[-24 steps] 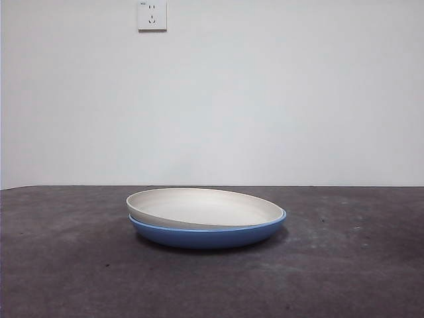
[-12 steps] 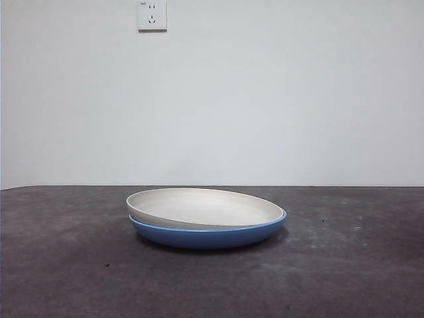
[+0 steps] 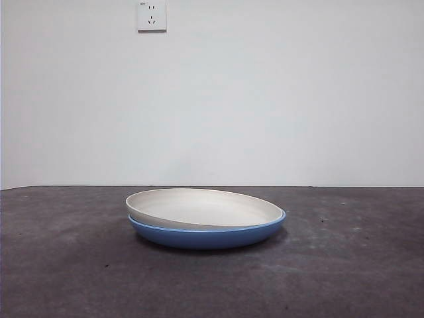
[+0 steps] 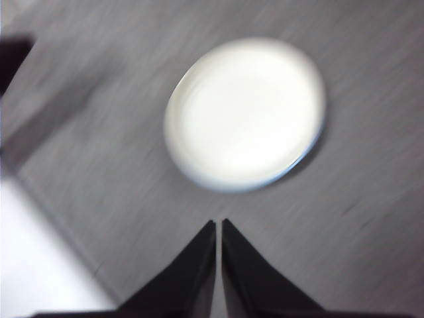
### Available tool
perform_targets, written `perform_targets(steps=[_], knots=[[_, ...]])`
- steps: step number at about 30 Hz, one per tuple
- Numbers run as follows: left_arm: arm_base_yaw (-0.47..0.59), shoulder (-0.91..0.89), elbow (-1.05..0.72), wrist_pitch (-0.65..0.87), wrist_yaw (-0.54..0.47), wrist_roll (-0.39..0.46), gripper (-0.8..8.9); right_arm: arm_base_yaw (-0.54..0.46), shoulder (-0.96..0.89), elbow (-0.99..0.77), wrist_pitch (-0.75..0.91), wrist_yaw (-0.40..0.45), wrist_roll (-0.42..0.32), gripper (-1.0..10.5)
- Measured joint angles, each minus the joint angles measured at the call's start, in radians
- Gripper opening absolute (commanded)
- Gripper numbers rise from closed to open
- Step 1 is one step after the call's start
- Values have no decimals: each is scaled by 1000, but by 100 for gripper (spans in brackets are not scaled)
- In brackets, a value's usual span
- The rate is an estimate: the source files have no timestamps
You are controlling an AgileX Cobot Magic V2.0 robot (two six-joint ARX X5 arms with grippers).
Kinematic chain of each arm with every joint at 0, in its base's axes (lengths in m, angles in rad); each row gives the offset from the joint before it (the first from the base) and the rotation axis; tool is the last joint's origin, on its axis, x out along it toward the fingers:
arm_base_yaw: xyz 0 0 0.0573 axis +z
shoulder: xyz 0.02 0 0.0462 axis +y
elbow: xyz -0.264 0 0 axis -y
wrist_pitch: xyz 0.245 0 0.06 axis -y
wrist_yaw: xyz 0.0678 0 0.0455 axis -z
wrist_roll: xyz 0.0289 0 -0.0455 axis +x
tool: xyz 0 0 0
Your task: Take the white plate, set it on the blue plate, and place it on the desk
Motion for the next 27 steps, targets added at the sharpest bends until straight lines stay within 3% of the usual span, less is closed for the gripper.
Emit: perform_targets(steps=[5, 13, 19, 27], knots=[[0, 0, 0, 0, 0, 0, 15, -167, -144, -124, 260, -4, -10, 8], [0, 0, 0, 0, 0, 0, 15, -420, -426, -494, 628, 34, -10, 8], [0, 0, 0, 0, 0, 0, 15, -481, -596, -737, 765, 131, -9, 8], [0, 0, 0, 0, 0, 0, 15, -498, -767, -938, 786, 186, -9, 8]])
